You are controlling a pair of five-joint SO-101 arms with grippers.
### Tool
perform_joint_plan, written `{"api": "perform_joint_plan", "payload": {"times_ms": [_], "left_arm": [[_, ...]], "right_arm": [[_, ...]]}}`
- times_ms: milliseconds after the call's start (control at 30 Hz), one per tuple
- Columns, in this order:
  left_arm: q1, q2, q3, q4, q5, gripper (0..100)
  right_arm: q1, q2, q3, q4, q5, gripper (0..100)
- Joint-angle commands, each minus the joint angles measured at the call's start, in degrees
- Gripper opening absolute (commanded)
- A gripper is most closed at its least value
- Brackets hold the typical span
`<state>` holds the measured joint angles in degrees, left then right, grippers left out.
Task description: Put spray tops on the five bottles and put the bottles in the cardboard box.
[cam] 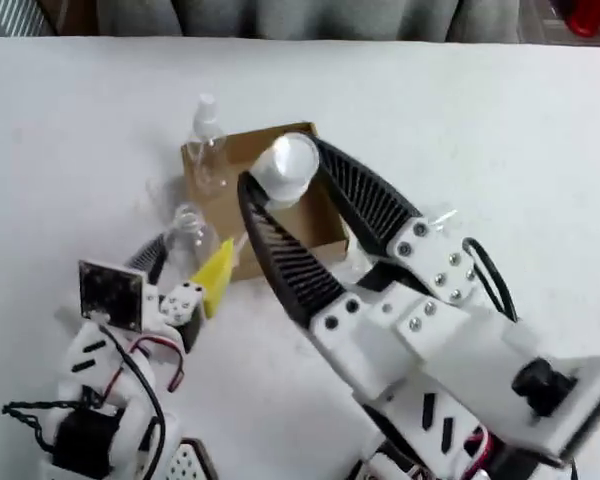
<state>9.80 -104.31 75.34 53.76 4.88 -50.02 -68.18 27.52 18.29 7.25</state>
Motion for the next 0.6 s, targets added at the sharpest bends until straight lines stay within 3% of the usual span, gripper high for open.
{"api": "perform_joint_plan", "payload": {"times_ms": [0, 333, 567], "left_arm": [[2.7, -0.3, -0.4, -2.9, -0.6, 2], [3.3, -0.3, -2.9, -2.5, -0.6, 2], [3.4, -0.3, -4.0, -1.0, -0.6, 2]], "right_arm": [[-1.0, 0.0, -0.6, -1.3, 0.8, 1.5], [-1.0, 2.2, -0.3, -2.2, 0.5, 1.5], [-1.0, 10.1, 5.4, -17.3, 0.8, 1.5]]}}
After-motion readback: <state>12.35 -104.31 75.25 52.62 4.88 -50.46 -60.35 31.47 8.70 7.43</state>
